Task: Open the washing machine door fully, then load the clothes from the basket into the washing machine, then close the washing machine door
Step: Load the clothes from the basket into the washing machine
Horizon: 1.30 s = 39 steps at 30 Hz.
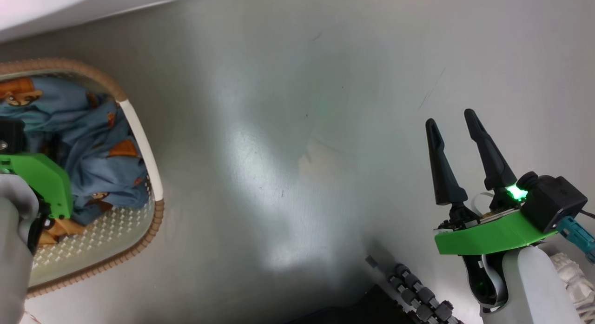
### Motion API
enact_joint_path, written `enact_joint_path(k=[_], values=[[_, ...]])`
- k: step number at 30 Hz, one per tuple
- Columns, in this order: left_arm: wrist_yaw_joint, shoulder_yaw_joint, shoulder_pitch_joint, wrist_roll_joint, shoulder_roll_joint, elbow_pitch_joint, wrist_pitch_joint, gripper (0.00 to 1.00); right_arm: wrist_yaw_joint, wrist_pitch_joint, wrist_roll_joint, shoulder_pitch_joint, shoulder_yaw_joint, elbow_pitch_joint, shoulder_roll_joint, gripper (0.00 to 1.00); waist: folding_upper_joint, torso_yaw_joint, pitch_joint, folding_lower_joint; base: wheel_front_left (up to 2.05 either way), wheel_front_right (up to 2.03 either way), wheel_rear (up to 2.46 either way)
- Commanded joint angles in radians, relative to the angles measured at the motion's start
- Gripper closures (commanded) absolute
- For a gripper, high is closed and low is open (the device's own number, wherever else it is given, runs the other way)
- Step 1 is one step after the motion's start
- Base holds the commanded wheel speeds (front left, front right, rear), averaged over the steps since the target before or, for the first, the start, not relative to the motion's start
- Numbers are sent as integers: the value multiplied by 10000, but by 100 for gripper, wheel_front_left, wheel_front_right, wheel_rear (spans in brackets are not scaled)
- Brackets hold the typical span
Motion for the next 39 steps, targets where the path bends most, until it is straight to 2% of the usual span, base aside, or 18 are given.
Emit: enact_joint_path(k=[1, 13, 19, 29, 39], values=[[63, 171, 219, 9, 298, 48, -123, 100, 63, -118, 93, 197, 199, -120, -33, 0, -1, 33, -164, -1, 0, 0, 0], [-16, 302, 859, -381, -312, 117, -1599, 100, 63, -118, -181, 132, 8, 14, -33, 0, -1, 513, -1477, -1, 0, 0, 0], [52, 549, 1439, -565, -580, -329, -2039, 100, 63, -118, -417, 211, -65, 63, -33, 0, -1, 887, -2310, -1, 0, 0, 0], [620, 1693, 3162, -286, -794, -3404, -2085, 100, 63, -118, -652, 354, -148, 277, -33, 0, -1, 1504, -3505, -1, 0, 0, 0], [818, 3117, 4892, 299, -1334, -6129, -2086, 100, 63, -118, -803, 549, -219, 507, -33, 0, -1, 1937, -4685, -1, 0, 0, 0]])
